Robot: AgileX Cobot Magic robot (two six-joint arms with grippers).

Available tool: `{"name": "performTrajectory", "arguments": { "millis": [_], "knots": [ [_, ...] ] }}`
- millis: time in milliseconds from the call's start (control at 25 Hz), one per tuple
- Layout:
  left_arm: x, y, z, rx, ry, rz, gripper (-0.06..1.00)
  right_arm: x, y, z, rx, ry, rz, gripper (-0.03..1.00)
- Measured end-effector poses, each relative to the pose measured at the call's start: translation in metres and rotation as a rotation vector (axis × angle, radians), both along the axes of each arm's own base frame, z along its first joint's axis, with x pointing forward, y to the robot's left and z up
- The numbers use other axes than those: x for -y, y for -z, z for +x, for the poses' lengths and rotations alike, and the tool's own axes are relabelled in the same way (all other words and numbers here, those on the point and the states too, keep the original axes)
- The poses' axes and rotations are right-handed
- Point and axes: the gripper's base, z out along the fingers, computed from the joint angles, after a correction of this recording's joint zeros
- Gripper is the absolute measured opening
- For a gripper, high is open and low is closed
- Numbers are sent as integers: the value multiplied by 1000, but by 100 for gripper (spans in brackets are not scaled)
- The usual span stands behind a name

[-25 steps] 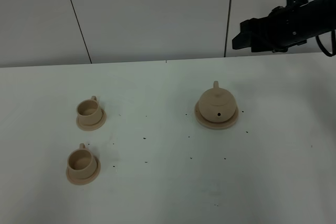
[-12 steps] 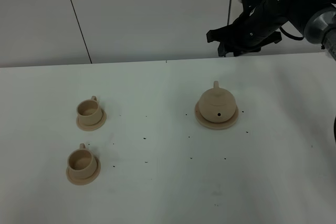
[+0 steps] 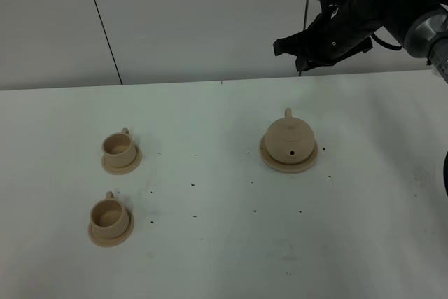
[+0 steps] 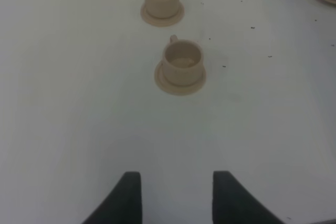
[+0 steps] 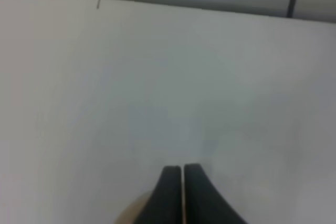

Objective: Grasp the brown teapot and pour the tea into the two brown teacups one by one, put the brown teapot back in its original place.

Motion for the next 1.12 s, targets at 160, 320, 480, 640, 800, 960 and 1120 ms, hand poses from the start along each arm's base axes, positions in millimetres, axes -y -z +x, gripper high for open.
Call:
{"name": "performTrajectory", "arguments": {
  "millis": [160,320,480,640,800,960,1120],
  "knots": [
    [0,0,0,0,0,0,39,-1,0,0,-4,-1,11,-1],
    [0,0,0,0,0,0,39,-1,0,-1,-34,47,50,-1],
    [0,0,0,0,0,0,39,-5,-1,-2,-53,53,103,5],
    [0,0,0,0,0,0,39,-9,-3,-3,-68,41,163,23],
    [0,0,0,0,0,0,39,-10,-3,-3,-64,21,156,46],
    [0,0,0,0,0,0,39,-16,4,-3,-69,13,152,60],
    [0,0,0,0,0,0,39,-28,28,-2,-114,33,128,61]
  ]
}}
